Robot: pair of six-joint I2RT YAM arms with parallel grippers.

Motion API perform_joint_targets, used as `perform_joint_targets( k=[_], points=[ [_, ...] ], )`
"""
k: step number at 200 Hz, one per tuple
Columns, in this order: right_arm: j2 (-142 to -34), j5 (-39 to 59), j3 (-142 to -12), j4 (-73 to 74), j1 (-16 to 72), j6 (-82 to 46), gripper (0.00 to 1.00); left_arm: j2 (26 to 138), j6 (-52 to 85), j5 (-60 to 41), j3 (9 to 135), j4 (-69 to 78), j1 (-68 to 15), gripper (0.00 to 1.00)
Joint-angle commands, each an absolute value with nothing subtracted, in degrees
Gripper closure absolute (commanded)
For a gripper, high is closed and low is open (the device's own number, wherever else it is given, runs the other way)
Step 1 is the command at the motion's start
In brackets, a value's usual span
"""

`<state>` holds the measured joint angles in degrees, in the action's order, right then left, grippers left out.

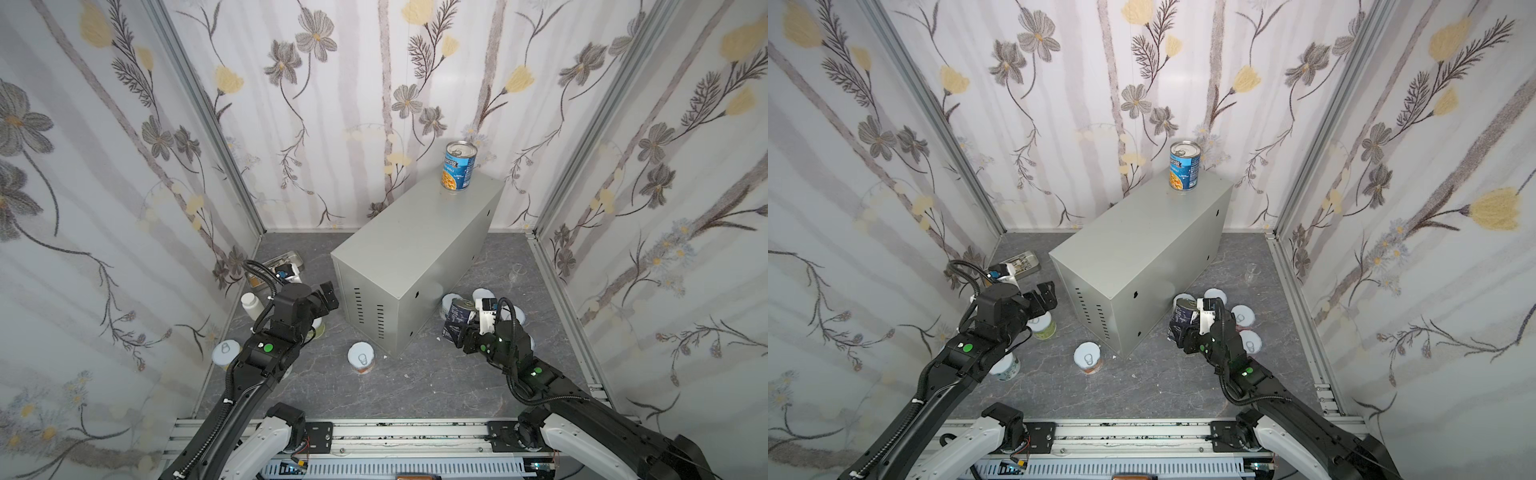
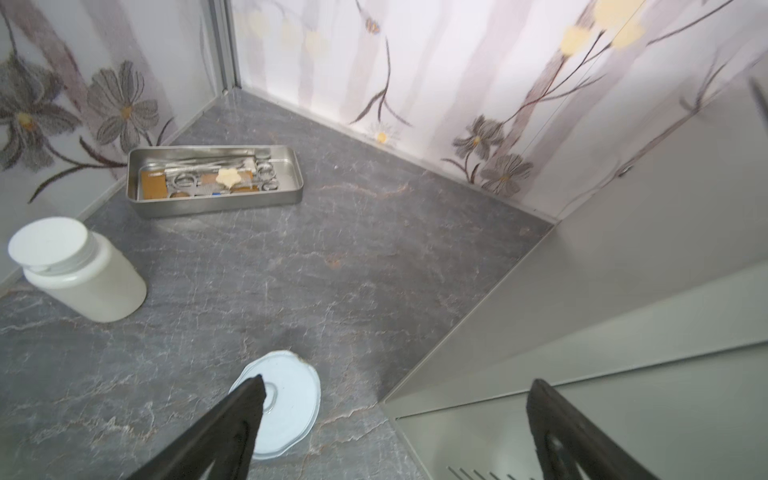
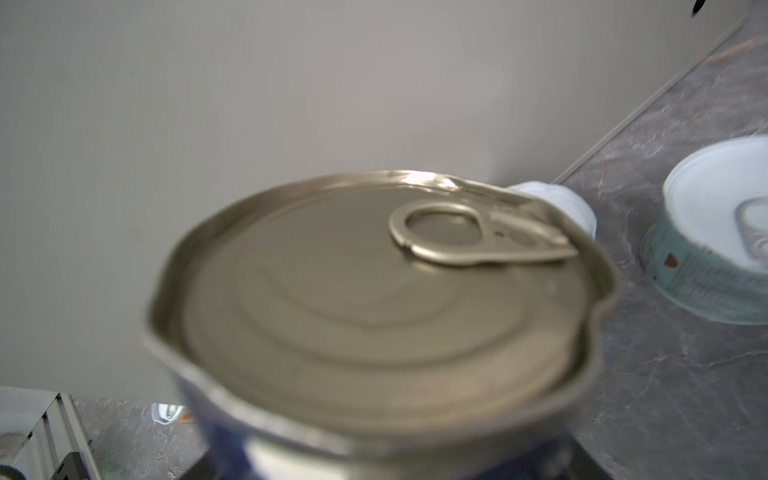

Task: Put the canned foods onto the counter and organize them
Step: 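Lift the dark blue can toward the cabinet top while the left arm rises, then lower the dark blue can onto the cabinet top beside the blue can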

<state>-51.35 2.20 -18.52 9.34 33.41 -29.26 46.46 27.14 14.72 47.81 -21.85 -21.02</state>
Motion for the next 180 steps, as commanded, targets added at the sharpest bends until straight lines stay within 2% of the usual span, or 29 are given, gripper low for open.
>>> perform_joint_targets(
  k=[1,25,66,130,180],
  points=[
    [-46.07,-1.39,-23.39,3.36,33.39,-25.92,0.54,46.27,25.62,14.14,51.68,-22.49,-20.93,0.0],
    [-44.89,-2.08,-31.02,-4.11,33.39,-23.25,0.57,46.99,24.1,14.01,56.12,-23.79,-20.96,0.0],
    [-50.54,-2.59,-47.95,-13.05,33.22,-19.91,0.57,50.05,21.84,12.56,63.63,-24.65,-20.93,0.0],
    [-66.25,-9.83,-75.99,-21.77,30.95,-10.68,0.57,58.57,19.91,9.05,75.39,-24.79,-20.92,0.0],
    [-80.82,-4.31,-92.92,-22.8,22.26,-8.98,0.58,65.13,18.02,9.49,82.06,-23.96,-20.93,0.0]
  ],
)
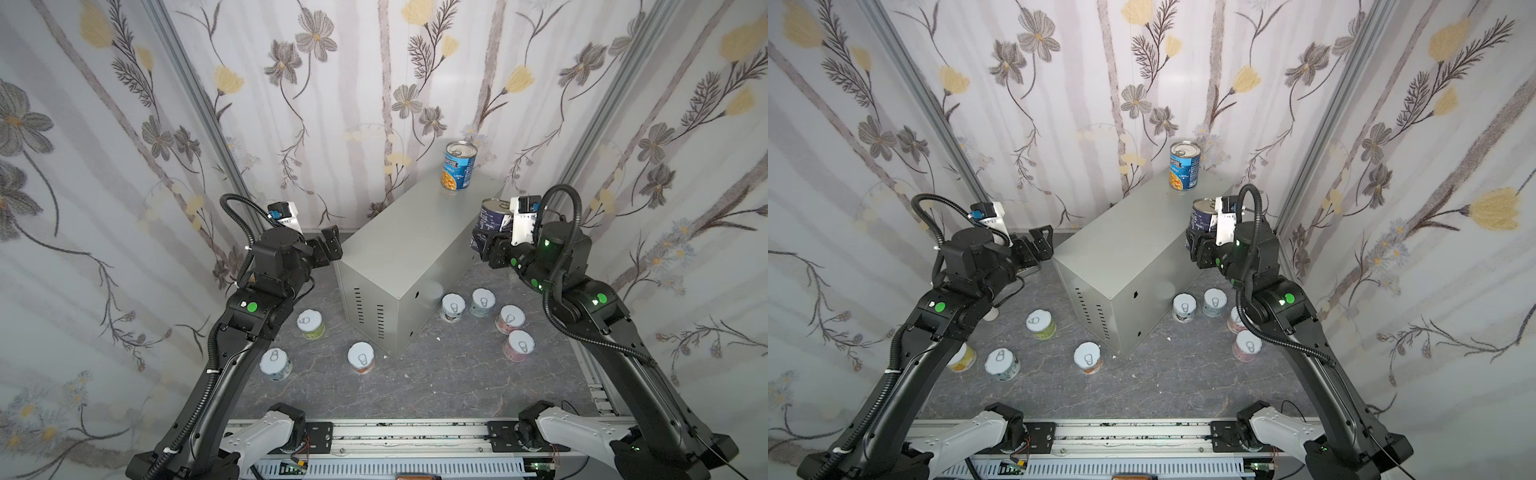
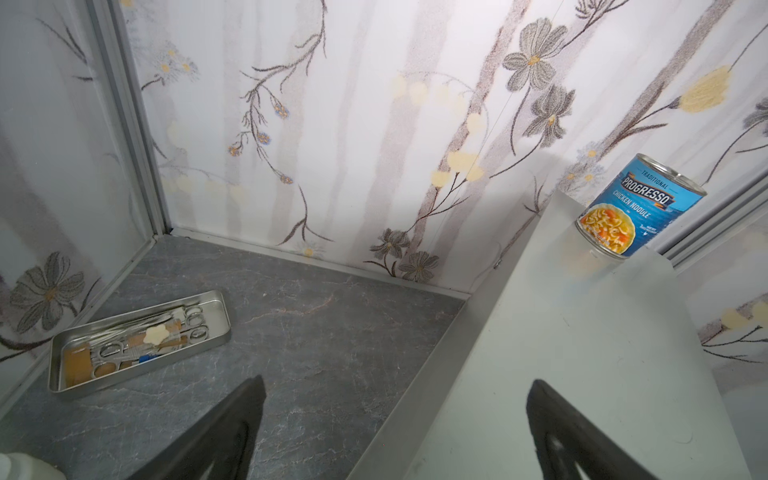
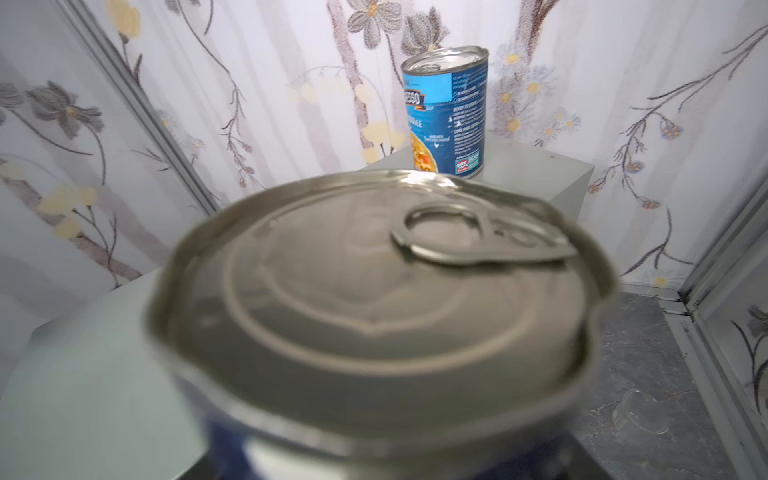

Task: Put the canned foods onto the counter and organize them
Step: 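Lower the dark blue can onto the cabinet top beside the blue can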

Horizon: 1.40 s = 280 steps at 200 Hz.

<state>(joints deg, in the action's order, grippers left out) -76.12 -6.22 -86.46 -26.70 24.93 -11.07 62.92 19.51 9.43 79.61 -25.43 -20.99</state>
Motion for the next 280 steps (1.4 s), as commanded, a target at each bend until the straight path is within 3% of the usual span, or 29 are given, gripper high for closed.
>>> perform_joint_targets(
  k=[1,86,216,258,280],
  points=[
    [-81.1,-4.22,-93.26,-22.83,22.12,-8.97,0.58,65.22,17.97,9.49,82.17,-23.93,-20.93,0.0],
    [-103.11,-0.98,-116.31,-26.28,14.3,-6.88,0.58,75.85,19.95,5.36,87.95,-21.14,-20.54,0.0],
    [-117.56,3.27,-123.02,-21.62,11.14,-5.45,0.57,80.66,19.76,7.29,89.03,-20.48,-20.55,0.0],
    [-118.7,4.31,-123.49,-21.27,11.07,-5.19,0.5,81.21,19.78,7.29,89.03,-20.4,-20.55,0.0],
    [-118.74,4.17,-123.4,-21.27,11.08,-4.46,0.4,81.47,19.86,7.12,89.03,-20.39,-20.53,0.0]
  ],
)
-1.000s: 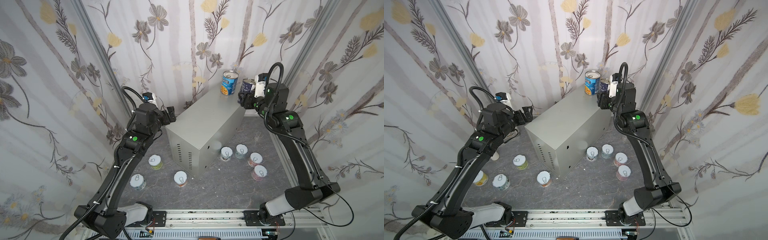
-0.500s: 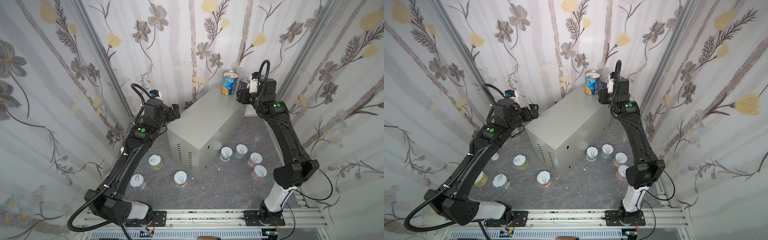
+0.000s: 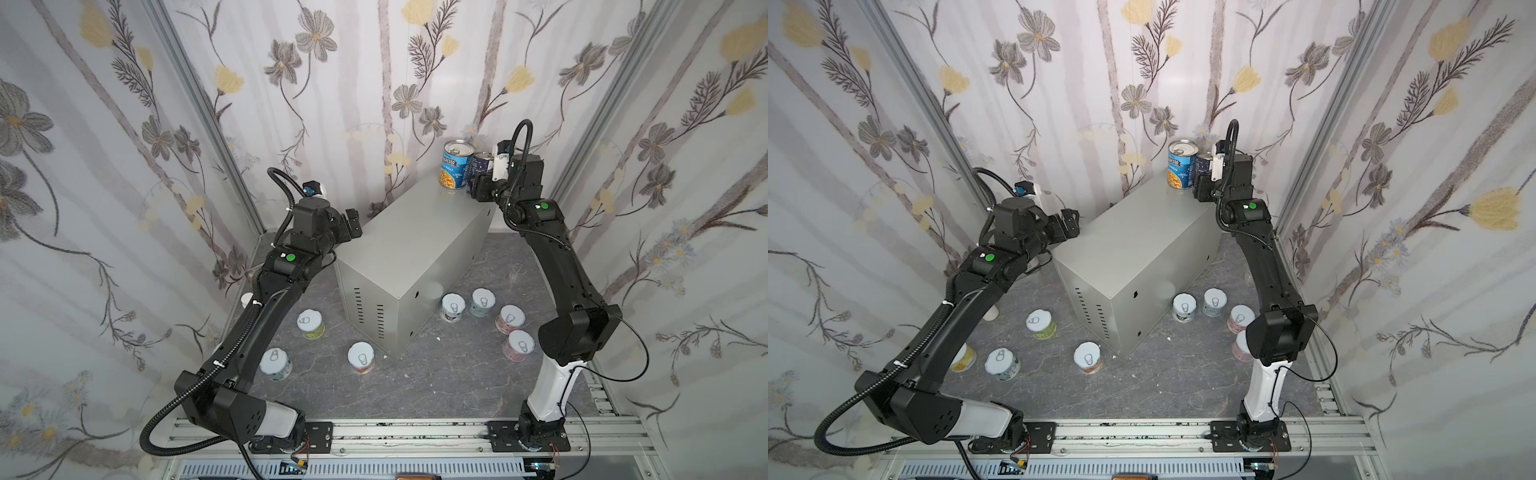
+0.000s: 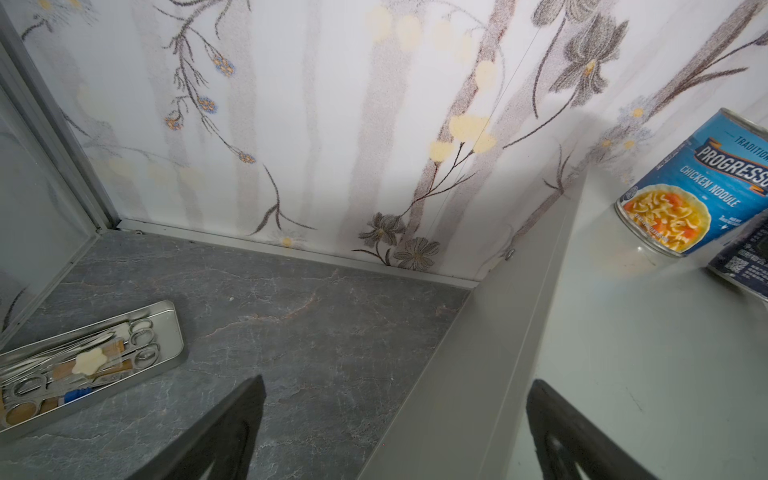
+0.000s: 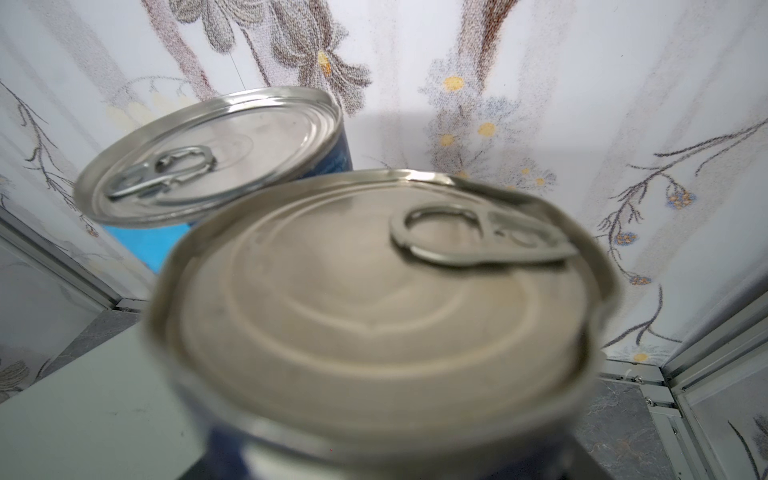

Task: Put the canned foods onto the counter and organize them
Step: 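Lower the dark blue can onto the cabinet top beside the blue can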

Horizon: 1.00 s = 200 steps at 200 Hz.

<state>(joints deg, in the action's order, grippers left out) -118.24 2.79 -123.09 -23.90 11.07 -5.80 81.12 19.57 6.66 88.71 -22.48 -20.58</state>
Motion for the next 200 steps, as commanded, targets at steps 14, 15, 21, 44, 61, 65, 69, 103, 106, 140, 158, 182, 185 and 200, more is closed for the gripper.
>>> perform_joint_targets(
  k=[14,15,21,44,61,65,69,103,106,140,158,182,185,200],
  points=[
    [-118.8,4.06,-123.34,-21.44,11.1,-3.97,0.34,81.49,19.95,6.97,88.81,-20.34,-20.56,0.0],
    [-118.81,4.05,-123.33,-21.44,11.09,-3.96,0.34,81.48,19.95,6.95,88.79,-20.32,-20.56,0.0],
    [-118.83,4.04,-123.23,-21.45,11.1,-3.72,0.32,81.49,20.0,6.94,88.7,-20.3,-20.5,0.0],
    [-118.92,3.64,-122.55,-21.45,11.07,-3.26,0.29,81.17,20.08,6.72,88.34,-20.3,-20.49,0.0],
    [-118.63,3.41,-121.45,-21.21,11.09,-2.87,0.27,80.88,20.26,6.68,88.07,-20.3,-20.51,0.0],
    [-118.48,3.35,-121.14,-21.04,11.12,-2.89,0.26,80.87,20.3,6.67,87.98,-20.29,-20.52,0.0],
    [-118.41,3.34,-120.71,-20.86,11.08,-2.78,0.24,80.82,20.37,6.64,87.9,-20.29,-20.53,0.0],
    [-117.23,3.35,-117.82,-19.05,11.08,-2.64,0.09,80.4,20.43,6.57,87.63,-20.27,-20.48,0.0],
    [-117.17,3.34,-117.7,-18.87,11.07,-2.56,0.08,80.4,20.52,6.59,87.54,-20.24,-20.52,0.0],
    [-116.51,3.51,-117.56,-18.45,11.07,-2.59,0.0,79.67,20.14,7.31,87.1,-20.26,-20.52,0.0],
    [-115.31,3.61,-117.53,-18.29,10.99,-2.43,0.0,79.38,19.86,7.56,87.1,-20.24,-20.5,0.0],
    [-112.84,2.77,-117.51,-18.76,10.82,-2.0,0.0,78.38,19.51,7.89,87.06,-20.3,-20.24,0.0],
    [-112.47,2.73,-117.53,-18.8,10.81,-1.94,0.0,78.17,19.53,7.91,87.02,-20.3,-20.22,0.0],
    [-110.41,2.5,-117.24,-19.15,10.72,-1.96,0.0,76.77,19.51,8.01,86.24,-20.3,-19.76,0.0]
  ],
)
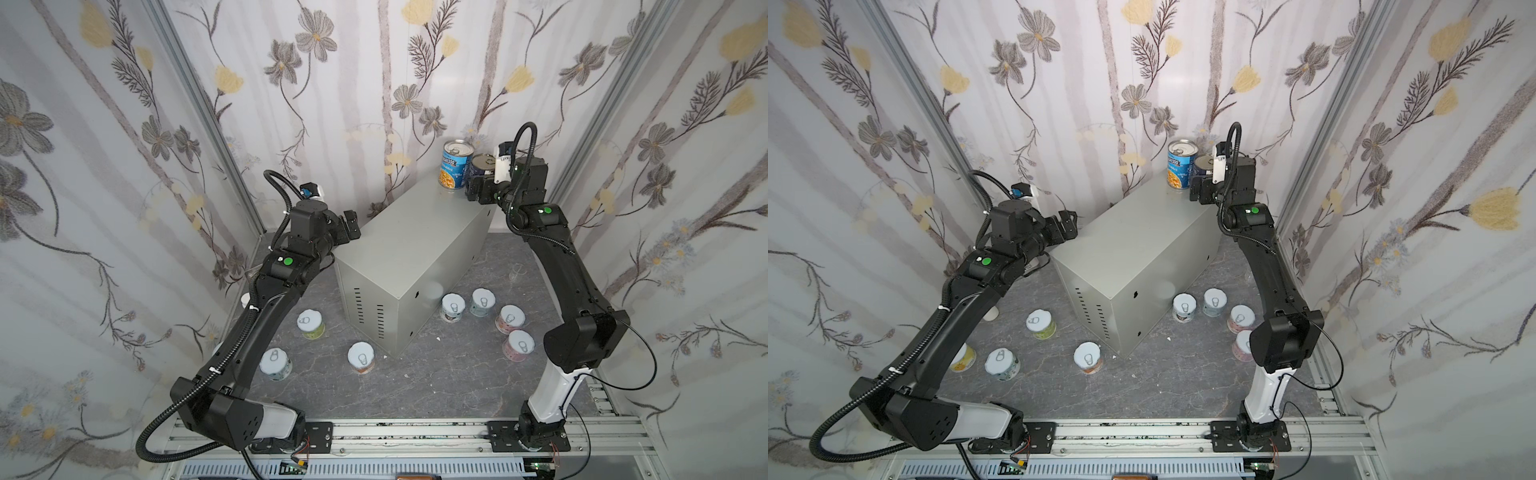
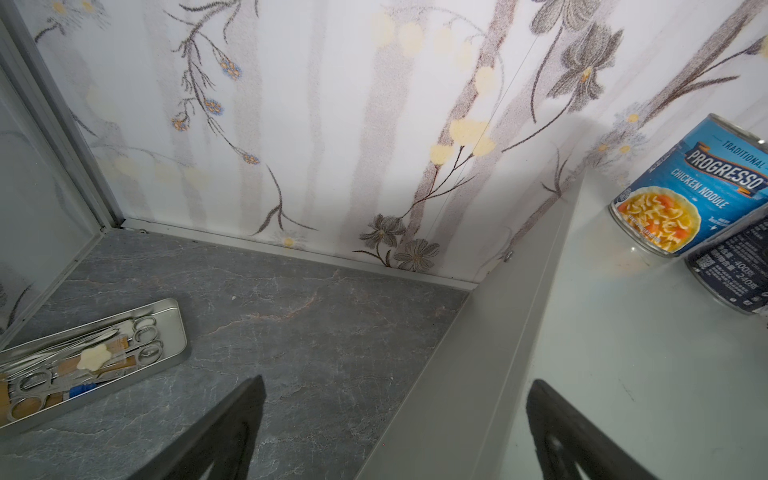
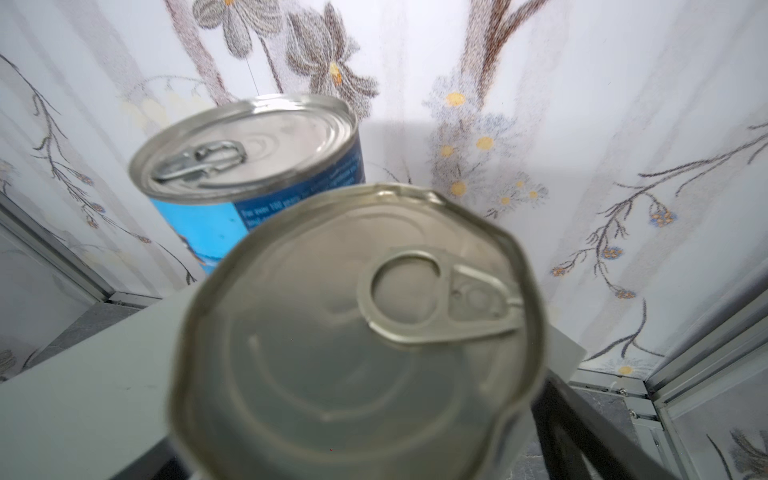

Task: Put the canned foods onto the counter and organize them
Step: 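Lower the dark blue can onto the cabinet top beside the blue can, then open the right gripper and lower it toward the floor cans while the left arm lowers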

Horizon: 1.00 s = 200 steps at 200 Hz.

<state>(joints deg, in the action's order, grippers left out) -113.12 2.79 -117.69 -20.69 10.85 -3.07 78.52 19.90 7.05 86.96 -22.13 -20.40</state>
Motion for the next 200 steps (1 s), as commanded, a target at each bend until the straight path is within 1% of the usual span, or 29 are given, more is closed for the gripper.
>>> perform_joint_targets(
  k=[1,41,57,80,90,130,158,200],
  points=[
    [-110.22,2.53,-117.2,-19.11,10.72,-1.99,0.0,76.66,19.51,8.0,86.14,-20.3,-19.72,0.0],
    [-102.61,2.35,-112.76,-19.29,10.75,-3.45,0.0,72.36,19.99,7.23,81.34,-20.39,-18.16,0.0],
    [-98.65,2.46,-109.36,-19.03,10.81,-4.59,0.0,68.76,20.19,6.86,78.95,-20.48,-17.6,0.0],
    [-91.85,2.04,-102.44,-17.7,10.81,-6.02,0.0,64.72,20.3,6.73,75.55,-20.87,-16.85,0.0],
    [-87.33,1.96,-99.16,-17.1,10.86,-6.58,0.0,62.85,20.43,6.89,74.54,-21.33,-16.59,0.0],
    [-75.03,1.93,-88.16,-16.83,11.33,-8.82,0.0,54.61,20.96,8.42,66.32,-24.0,-16.25,0.0],
    [-68.23,1.57,-82.31,-18.26,13.27,-9.36,0.0,48.94,22.18,9.14,60.97,-25.72,-16.18,0.0],
    [-60.75,-0.62,-72.38,-19.07,17.61,-11.41,0.0,42.71,25.36,8.0,53.36,-26.98,-16.22,0.0]
  ],
)
